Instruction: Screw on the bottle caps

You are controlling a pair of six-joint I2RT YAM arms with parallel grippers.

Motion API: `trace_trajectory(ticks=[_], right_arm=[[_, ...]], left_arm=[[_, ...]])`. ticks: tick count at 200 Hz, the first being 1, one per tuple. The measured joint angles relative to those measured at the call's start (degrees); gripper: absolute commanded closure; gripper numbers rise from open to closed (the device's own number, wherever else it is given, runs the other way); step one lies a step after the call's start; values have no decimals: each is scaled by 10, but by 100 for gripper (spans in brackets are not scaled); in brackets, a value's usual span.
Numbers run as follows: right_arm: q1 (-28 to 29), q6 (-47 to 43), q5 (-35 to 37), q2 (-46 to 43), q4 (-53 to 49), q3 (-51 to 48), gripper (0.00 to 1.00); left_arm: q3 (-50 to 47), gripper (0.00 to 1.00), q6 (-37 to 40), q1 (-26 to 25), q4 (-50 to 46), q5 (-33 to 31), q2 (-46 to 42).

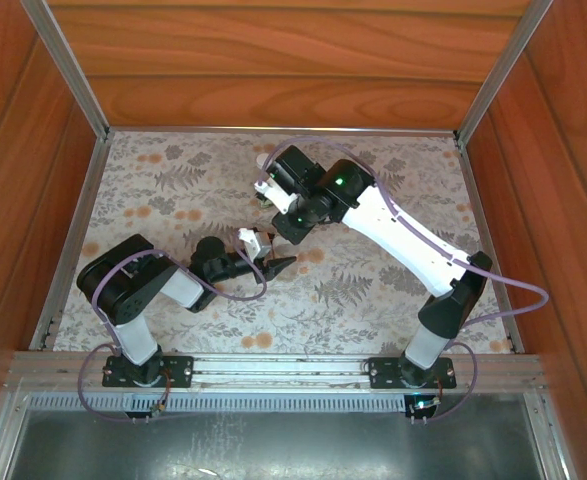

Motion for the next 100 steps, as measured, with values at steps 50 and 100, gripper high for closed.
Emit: trace_trajectory(ticks=[50,100], right_arm=[[0,11,2,-34,52,-54,64],[0,29,5,-39,66,-63,63]], left_arm=[[1,40,-4,3,-2,4,0],[2,40,-5,5,-3,10,0]])
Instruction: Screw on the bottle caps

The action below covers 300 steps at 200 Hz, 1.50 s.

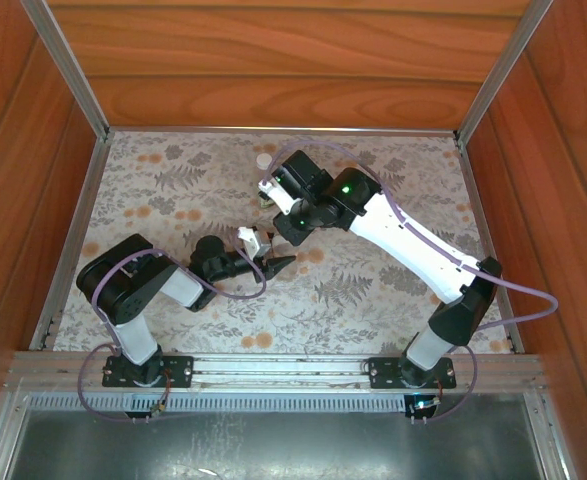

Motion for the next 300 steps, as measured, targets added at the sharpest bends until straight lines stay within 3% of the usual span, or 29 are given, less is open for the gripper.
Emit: trace_trajectory(ticks=[172,251,300], right_arm=[[0,5,7,-5,12,-11,60],[0,6,14,-6,18,-12,54],[0,9,15,-12,21,-16,34]], left_arm=[[0,40,0,1,-1,1,0],[0,40,0,2,-2,1,0],[1,40,0,2,-2,3,0]])
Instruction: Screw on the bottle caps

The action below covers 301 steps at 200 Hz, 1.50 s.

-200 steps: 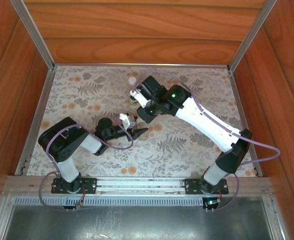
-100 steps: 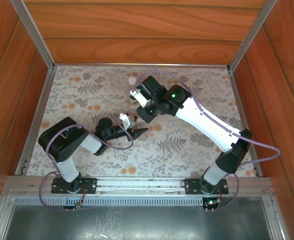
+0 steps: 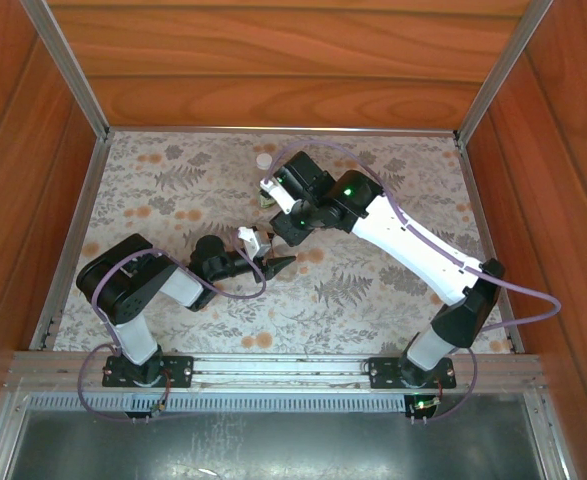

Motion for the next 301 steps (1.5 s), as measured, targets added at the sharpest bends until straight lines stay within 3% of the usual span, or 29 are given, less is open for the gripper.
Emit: trace_trajectory(ticks=[32,72,123,147,201,301], right_arm=[[0,0,-1,-10,3,-4,28],[0,4,-4,-28,26,-10,29],[-1,20,-2,-52,56,-33,53],[-2,26,-4,-52,63,-44,59],[-10,35,-5,-52,66,-55,69],[-13,40,-14,-61,77,-71,75]], left_arm=[[0,40,0,0,0,0,0],[0,40,0,0,0,1,0],[0,40,0,3,0,2,0],[0,40,-2,4,0,2,0],[0,40,-2,4,0,2,0],[0,40,-3,4,0,2,0]])
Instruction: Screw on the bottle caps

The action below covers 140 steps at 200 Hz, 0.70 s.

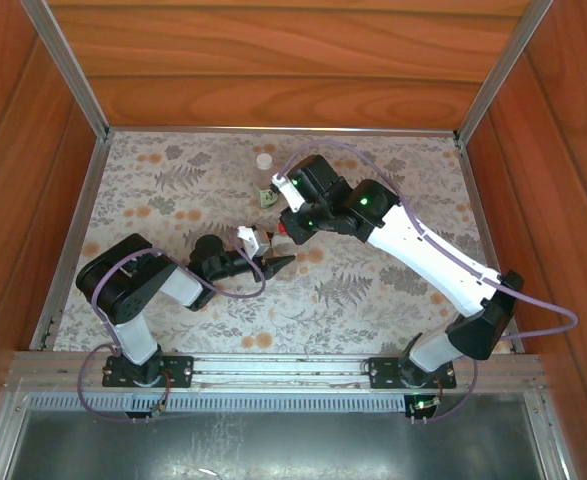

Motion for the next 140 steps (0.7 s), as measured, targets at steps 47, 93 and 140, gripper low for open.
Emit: trace_trajectory(ticks=[47,93,140], right_arm=[[0,7,0,-11,-3,-16,75],[-1,12,0,-12,-3,-19,75],[-8,18,1,-11,-2,-15,73]], left_arm=[[0,40,-3,1,0,0,0],[0,40,-6,2,0,1,0],[2,40,-5,3,-2,7,0]])
